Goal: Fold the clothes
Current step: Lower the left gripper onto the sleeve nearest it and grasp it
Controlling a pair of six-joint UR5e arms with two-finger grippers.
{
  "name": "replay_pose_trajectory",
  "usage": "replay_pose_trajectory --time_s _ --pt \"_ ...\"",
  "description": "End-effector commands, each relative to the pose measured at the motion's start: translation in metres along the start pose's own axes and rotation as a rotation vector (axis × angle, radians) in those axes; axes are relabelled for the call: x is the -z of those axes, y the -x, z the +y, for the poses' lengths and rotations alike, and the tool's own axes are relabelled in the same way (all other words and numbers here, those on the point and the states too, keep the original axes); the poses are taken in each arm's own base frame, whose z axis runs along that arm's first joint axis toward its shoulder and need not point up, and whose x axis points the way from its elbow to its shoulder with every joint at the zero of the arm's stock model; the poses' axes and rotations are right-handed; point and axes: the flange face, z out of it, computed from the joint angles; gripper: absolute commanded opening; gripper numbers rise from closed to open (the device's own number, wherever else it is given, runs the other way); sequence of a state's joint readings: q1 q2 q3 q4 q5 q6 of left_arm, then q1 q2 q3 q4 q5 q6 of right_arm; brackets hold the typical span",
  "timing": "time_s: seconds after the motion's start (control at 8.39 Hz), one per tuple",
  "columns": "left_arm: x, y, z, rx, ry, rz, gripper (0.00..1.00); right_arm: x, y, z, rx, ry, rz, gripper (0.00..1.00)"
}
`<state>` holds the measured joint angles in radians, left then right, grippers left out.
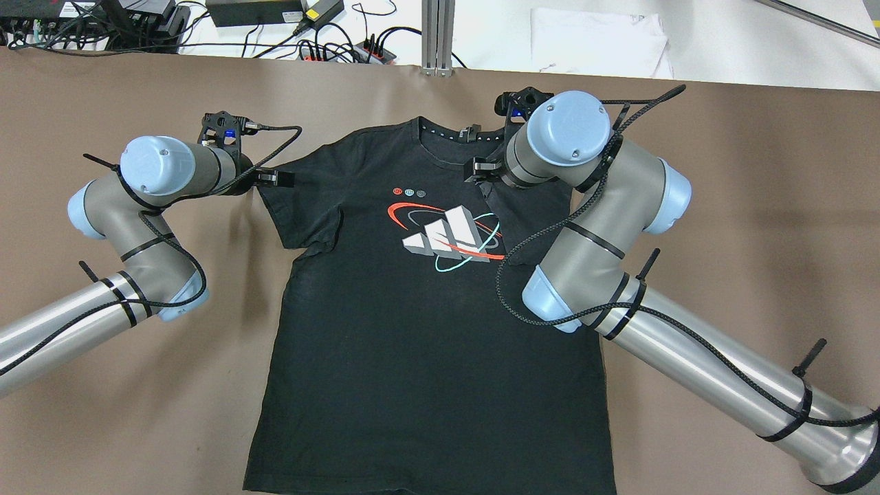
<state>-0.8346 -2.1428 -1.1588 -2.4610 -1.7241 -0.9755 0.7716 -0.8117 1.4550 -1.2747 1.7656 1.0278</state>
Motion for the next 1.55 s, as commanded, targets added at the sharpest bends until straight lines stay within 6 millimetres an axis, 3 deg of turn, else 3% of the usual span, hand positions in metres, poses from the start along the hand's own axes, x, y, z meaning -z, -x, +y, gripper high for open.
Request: replay_pose_trajectory --time_s 0.0,0.36,0.6,1.07,1.43 --pt "-0.002 0.008 0.005 -0.011 0.006 -0.008 0.9 0.001 -0.001 0.002 -0.003 0.001 -0.001 0.94" --pt "-0.001 0.003 0.002 -0.01 0.004 -0.006 0.4 0.0 -0.002 0.003 -0.005 0.001 0.0 0.94" --pt "-0.001 0.002 0.002 -0.009 0.005 -0.005 0.0 -0.001 -0.003 0.003 -0.006 0.002 0.001 0.94" --pt "0.002 -0.004 -0.001 -0.006 0.015 0.002 0.0 -0.002 -0.007 0.005 -0.004 0.003 0.003 0.94" --pt "0.034 -0.027 -0.034 0.015 0.064 0.024 0.0 -0.002 -0.007 0.005 -0.004 0.003 0.003 0.94"
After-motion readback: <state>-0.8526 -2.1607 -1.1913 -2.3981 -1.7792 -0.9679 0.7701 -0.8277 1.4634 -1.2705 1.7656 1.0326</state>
